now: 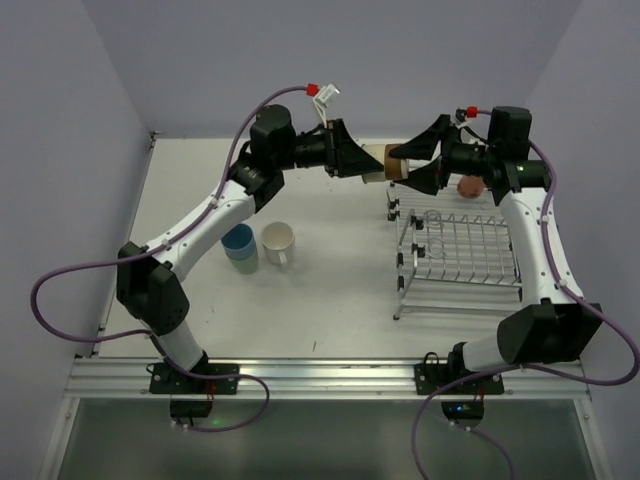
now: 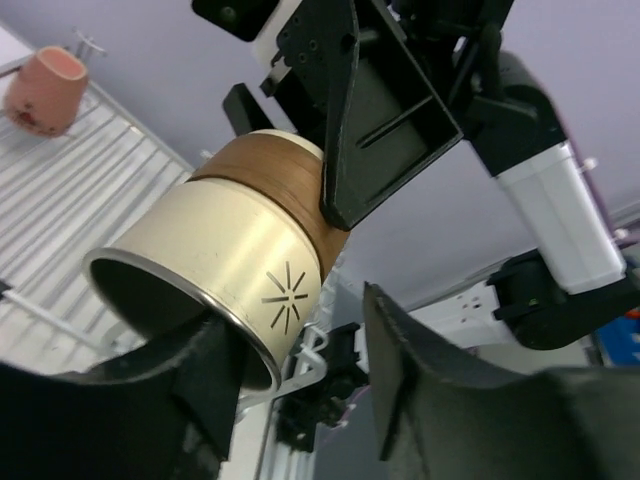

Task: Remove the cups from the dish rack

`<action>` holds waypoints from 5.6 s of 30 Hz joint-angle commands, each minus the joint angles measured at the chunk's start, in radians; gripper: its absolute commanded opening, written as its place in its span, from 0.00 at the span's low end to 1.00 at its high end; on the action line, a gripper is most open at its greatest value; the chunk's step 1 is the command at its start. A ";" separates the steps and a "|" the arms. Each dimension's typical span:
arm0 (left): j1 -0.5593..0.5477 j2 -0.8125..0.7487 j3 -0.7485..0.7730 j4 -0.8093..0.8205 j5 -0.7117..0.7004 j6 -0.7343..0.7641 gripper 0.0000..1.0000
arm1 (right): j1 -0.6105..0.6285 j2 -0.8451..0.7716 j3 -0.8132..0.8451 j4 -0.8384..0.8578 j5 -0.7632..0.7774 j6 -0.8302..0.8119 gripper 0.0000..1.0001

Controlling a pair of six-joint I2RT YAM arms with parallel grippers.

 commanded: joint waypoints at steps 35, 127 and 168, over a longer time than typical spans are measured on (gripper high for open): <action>-0.004 0.088 0.109 -0.790 -0.361 0.372 0.00 | -0.008 0.101 0.403 -0.586 0.769 -0.427 0.98; -0.161 0.234 0.028 -0.863 -0.852 0.638 0.54 | -0.100 0.743 0.808 -0.551 1.492 -0.422 0.95; -0.101 0.222 -0.024 -0.832 -0.754 0.627 0.55 | -0.106 0.904 0.753 -0.427 1.621 -0.449 0.92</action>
